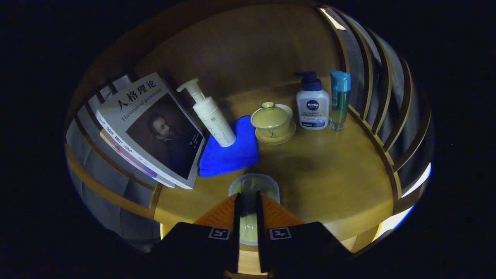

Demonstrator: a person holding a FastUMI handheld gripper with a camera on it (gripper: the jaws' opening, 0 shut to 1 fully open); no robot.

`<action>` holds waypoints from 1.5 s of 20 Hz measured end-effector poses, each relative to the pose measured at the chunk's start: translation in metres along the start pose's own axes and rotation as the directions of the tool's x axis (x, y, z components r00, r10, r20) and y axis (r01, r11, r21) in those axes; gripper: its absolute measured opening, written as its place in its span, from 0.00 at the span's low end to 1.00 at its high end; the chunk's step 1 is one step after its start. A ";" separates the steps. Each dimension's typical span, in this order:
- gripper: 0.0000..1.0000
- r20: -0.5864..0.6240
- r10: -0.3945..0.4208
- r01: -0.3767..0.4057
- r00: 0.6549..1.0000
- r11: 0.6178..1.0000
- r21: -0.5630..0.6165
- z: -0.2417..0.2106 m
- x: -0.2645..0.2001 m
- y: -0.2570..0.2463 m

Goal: Pull open the drawer, take out the items inside it, and place them on the countertop above the cabinet.

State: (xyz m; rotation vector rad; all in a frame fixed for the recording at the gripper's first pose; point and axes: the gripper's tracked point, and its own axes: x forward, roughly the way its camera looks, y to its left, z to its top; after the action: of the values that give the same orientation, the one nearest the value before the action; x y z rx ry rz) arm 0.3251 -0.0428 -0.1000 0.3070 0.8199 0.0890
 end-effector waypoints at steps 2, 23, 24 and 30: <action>0.24 0.007 0.006 -0.006 1.000 1.000 0.025 -0.003 0.003 0.000; 0.98 0.546 0.029 0.149 0.838 0.949 -0.279 -0.052 -0.153 0.010; 0.98 0.562 0.046 0.141 0.826 0.948 -0.285 -0.056 -0.164 0.015; 0.98 0.652 0.084 0.172 0.754 0.932 -0.319 -0.113 -0.200 0.030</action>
State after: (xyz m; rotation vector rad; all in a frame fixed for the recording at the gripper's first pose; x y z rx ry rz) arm 0.1074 -0.0265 -0.0222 -0.0463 0.0868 0.0768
